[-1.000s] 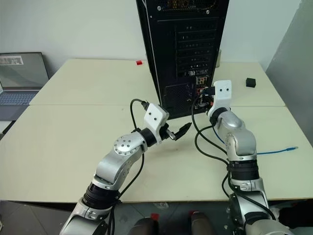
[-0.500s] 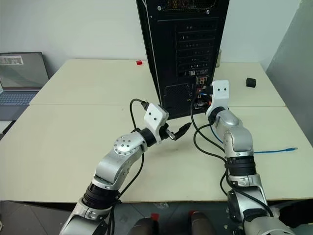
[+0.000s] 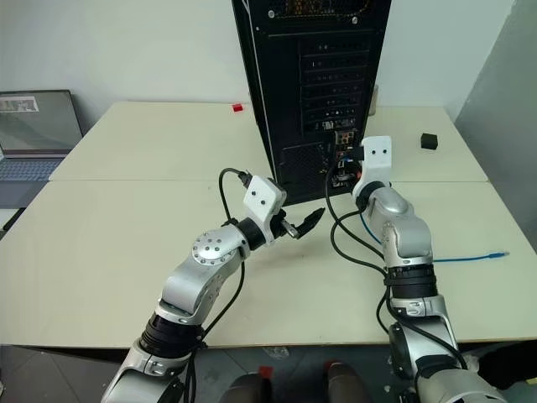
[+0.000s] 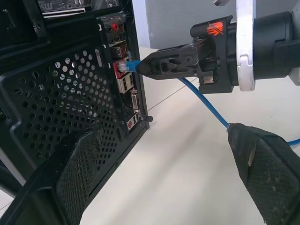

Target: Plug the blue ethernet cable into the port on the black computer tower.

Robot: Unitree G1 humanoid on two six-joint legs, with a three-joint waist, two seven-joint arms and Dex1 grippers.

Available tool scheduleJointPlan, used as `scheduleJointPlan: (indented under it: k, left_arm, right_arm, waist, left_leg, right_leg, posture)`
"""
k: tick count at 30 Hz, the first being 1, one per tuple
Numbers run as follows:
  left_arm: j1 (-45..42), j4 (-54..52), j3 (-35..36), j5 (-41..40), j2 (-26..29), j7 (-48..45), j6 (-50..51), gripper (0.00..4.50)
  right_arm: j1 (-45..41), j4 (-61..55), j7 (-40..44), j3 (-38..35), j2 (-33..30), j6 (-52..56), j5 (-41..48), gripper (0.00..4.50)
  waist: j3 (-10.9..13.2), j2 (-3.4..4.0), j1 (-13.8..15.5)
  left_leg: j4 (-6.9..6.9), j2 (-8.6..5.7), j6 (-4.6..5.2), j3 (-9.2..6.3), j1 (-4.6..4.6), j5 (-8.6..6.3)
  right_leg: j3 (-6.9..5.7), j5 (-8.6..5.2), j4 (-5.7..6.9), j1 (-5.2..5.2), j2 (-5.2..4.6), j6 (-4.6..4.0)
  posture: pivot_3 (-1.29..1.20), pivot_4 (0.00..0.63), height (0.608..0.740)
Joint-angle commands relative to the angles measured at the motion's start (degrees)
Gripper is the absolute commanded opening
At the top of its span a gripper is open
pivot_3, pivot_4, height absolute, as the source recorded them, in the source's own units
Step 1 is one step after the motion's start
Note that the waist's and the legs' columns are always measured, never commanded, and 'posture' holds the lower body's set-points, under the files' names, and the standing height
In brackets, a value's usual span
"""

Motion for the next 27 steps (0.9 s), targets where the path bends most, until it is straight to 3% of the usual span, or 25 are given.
scheduleJointPlan:
  k: [1,27]
  left_arm:
    - [-0.3,-1.7,1.1,0.1,-0.2,-0.4,-0.4,4.49]
    - [0.1,-1.5,2.0,0.9,0.4,-1.1,-0.4,4.49]
  right_arm:
    - [-2.6,-0.3,-0.4,-0.8,0.4,-1.4,-0.4,0.0]
    - [-1.4,-3.3,1.3,3.1,1.4,-0.9,-3.4,0.0]
  waist:
    - [0.0,0.0,-0.1]
    - [0.0,0.01,-1.0]
  left_leg:
    - [0.0,0.0,0.0,0.0,0.0,0.0]
    - [-0.05,0.01,0.0,0.01,-0.03,0.0]
  right_leg:
    - [0.0,0.0,0.0,0.0,0.0,0.0]
    - [0.03,0.0,-0.01,-0.05,0.0,0.0]
  posture:
    - [0.0,0.15,0.74]
    - [0.0,0.15,0.74]
